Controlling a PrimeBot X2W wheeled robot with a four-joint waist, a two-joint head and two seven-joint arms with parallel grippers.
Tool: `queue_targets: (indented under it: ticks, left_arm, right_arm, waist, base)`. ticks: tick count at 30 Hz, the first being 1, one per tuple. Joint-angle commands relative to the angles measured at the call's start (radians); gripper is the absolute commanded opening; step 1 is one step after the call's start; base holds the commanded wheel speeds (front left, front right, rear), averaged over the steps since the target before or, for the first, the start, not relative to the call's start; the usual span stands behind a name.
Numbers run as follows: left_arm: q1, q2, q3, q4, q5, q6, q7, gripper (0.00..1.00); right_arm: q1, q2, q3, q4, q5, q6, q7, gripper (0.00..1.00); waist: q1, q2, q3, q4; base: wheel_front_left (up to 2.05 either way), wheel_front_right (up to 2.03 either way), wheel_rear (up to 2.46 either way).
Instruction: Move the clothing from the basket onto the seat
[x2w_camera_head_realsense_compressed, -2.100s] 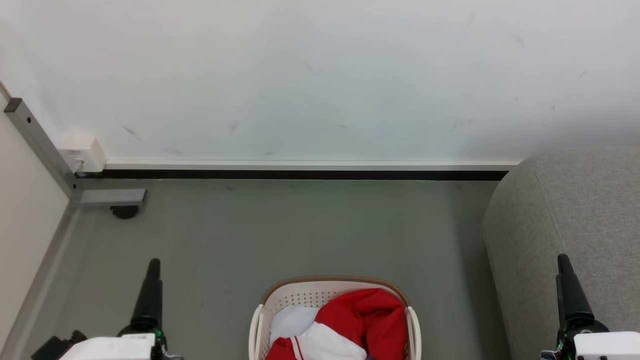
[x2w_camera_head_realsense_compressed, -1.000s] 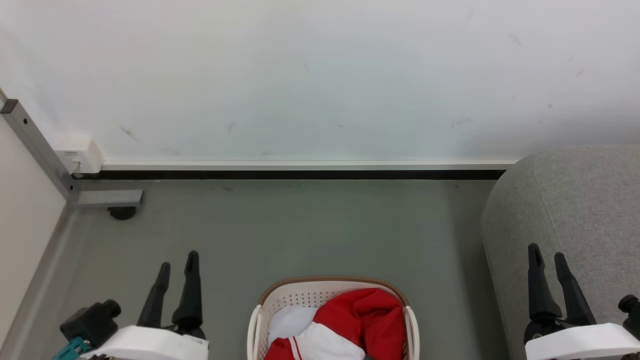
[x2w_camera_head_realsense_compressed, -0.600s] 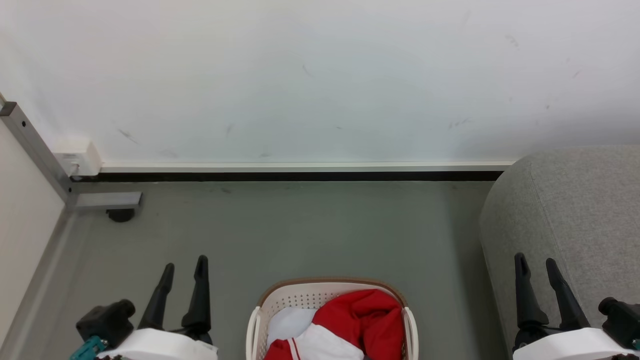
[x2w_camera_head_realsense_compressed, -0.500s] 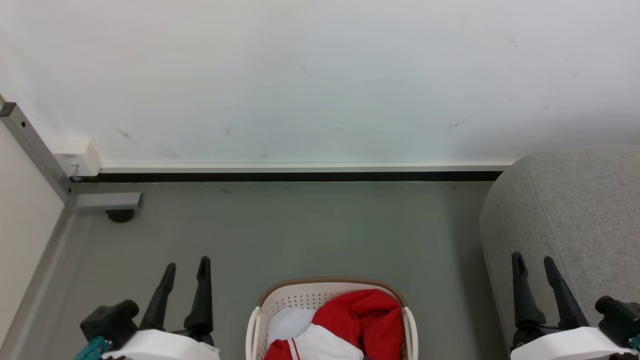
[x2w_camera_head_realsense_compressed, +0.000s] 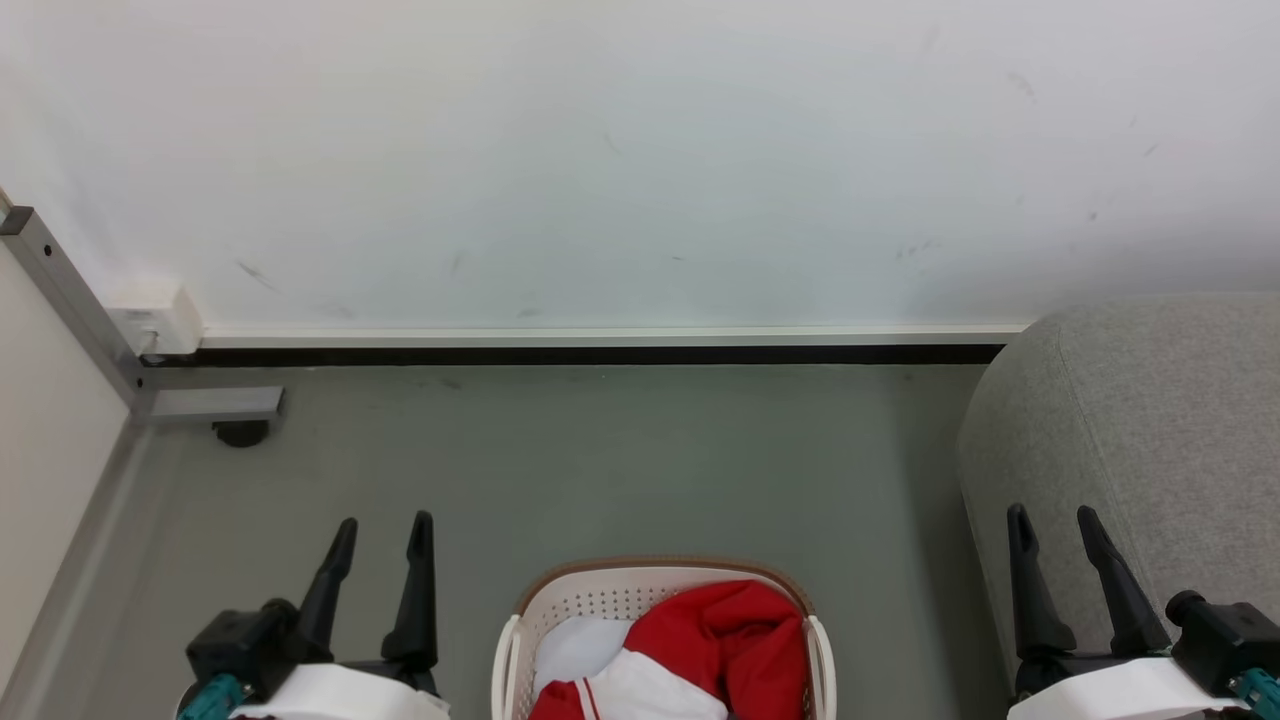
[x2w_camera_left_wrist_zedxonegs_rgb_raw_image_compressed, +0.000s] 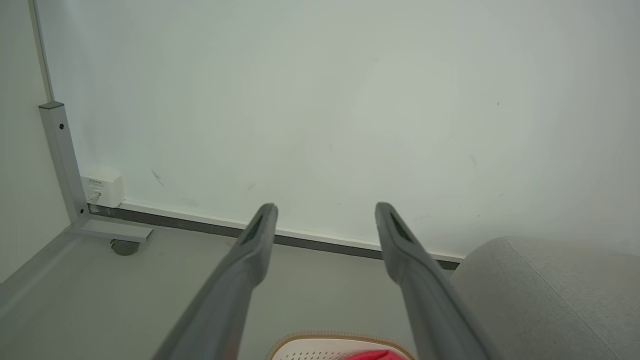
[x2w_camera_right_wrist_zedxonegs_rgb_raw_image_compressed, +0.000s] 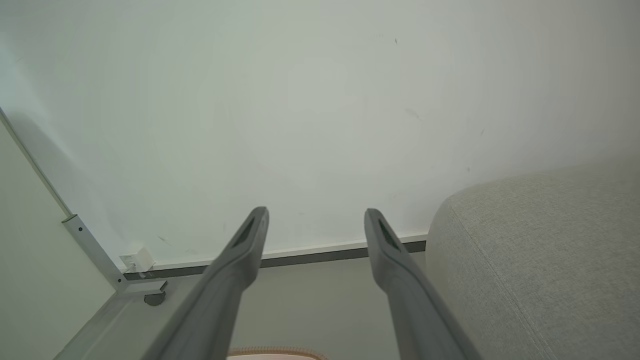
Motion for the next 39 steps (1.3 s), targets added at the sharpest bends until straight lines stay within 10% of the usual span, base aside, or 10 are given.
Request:
queue_targets:
  ticks: [1,39]
  left_arm:
    - [-0.004,0.009,-0.002,-0.007,0.024,-0.001,-0.004,1.00]
    - [-0.003,-0.015,0.000,0.011,0.283,-0.027,-0.070,1.00]
  right_arm:
    - [-0.020,-0.009,0.002,-0.001,-0.024,-0.001,-0.006,1.00]
    - [-0.017,-0.010,0.040,-0.003,-0.220,-0.002,-0.073,1.00]
  waist:
    - [0.0000,0.0000,0.000,0.000]
    - [0.0000,0.0000,0.000,-0.010]
  base:
    - [0.00,0.00,0.00]
    - [0.00,0.00,0.00]
